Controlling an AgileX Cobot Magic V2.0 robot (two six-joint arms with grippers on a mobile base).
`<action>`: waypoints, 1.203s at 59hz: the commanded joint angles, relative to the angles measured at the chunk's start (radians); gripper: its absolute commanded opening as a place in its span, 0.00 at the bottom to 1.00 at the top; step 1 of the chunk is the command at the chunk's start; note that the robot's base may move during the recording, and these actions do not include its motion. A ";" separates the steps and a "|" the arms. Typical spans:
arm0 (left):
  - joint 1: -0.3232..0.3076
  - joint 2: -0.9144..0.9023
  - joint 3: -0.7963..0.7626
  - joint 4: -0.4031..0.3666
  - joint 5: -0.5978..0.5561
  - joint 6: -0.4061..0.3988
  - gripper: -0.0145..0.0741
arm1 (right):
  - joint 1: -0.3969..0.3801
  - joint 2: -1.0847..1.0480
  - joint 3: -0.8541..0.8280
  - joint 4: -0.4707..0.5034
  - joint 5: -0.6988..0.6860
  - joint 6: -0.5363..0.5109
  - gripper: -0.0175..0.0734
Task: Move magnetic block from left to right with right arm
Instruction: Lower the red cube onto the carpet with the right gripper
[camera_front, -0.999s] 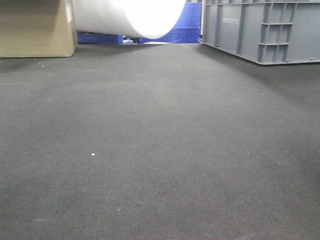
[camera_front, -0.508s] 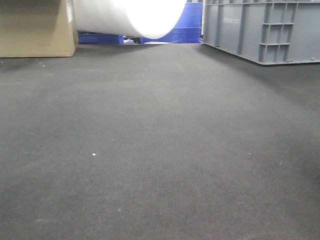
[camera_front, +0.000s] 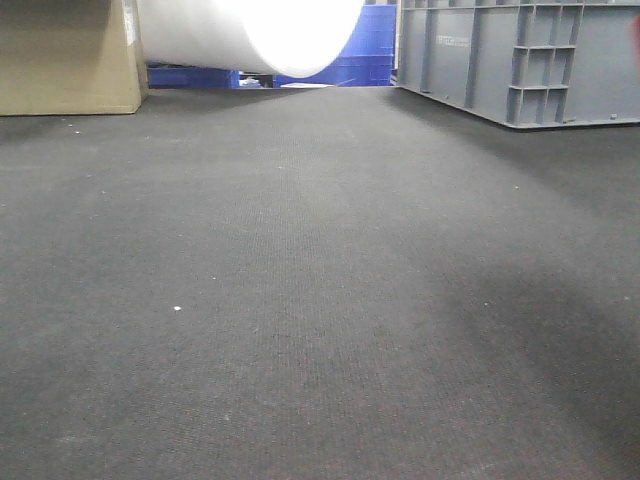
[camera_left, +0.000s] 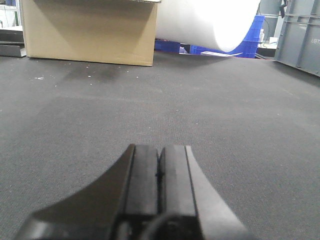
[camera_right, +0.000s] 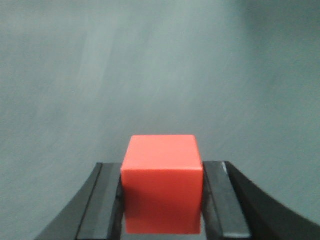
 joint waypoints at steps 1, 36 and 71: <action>0.000 -0.012 0.008 0.000 -0.090 -0.004 0.03 | 0.074 0.086 -0.095 -0.038 0.047 0.152 0.40; 0.000 -0.012 0.008 0.000 -0.090 -0.004 0.03 | 0.459 0.662 -0.607 0.015 0.538 0.430 0.40; 0.000 -0.012 0.008 0.000 -0.090 -0.004 0.03 | 0.494 0.866 -0.732 0.154 0.631 0.429 0.40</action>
